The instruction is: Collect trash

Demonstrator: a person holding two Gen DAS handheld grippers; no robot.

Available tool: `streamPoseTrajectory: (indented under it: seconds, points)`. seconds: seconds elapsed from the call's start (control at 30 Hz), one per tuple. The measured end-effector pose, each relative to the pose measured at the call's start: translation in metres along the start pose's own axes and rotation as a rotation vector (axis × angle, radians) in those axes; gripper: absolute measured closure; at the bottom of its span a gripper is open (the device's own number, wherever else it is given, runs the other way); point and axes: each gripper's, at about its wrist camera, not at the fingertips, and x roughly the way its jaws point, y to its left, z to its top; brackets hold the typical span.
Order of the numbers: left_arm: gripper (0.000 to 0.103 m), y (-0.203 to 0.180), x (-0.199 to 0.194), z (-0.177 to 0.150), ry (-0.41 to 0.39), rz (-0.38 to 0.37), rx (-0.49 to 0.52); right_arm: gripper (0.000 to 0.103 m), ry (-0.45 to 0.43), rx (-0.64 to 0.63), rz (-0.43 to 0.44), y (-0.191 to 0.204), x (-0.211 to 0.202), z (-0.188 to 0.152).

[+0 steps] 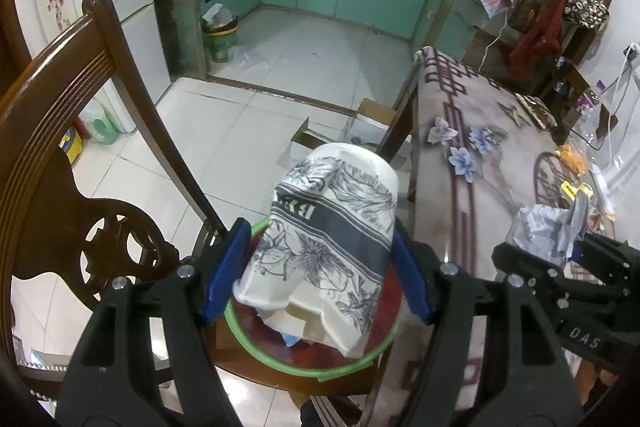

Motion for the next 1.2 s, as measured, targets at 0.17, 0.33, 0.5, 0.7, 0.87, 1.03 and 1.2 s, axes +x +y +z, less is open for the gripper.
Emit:
streamPoseTrajectory:
  seconds: [0.17, 0.33, 0.5, 0.7, 0.87, 1.03, 1.2]
  points:
    - [0.037, 0.013, 0.017, 0.003, 0.030, 0.009, -0.025, 0.056, 0.034, -0.023, 0.009, 0.009, 0.016, 0.005]
    - [0.037, 0.020, 0.033, 0.005, 0.062, 0.023, -0.033, 0.056, 0.069, -0.057, 0.021, 0.021, 0.032, 0.005]
    - [0.037, 0.025, 0.048, 0.005, 0.092, 0.026, -0.038, 0.056, 0.097, -0.081, 0.025, 0.029, 0.044, 0.005]
    - [0.037, 0.024, 0.061, 0.005, 0.119, 0.028, -0.025, 0.056, 0.121, -0.096, 0.015, 0.034, 0.054, 0.005]
    - [0.037, 0.023, 0.068, 0.007, 0.131, 0.033, -0.019, 0.056, 0.129, -0.113, 0.023, 0.038, 0.060, 0.007]
    - [0.031, 0.025, 0.071, 0.008, 0.134, 0.029, -0.050, 0.044, 0.124, -0.114, 0.019, 0.038, 0.061, 0.008]
    - [0.018, 0.029, 0.064, 0.009, 0.116, 0.034, -0.081, 0.035, 0.101, -0.135, 0.018, 0.040, 0.056, 0.009]
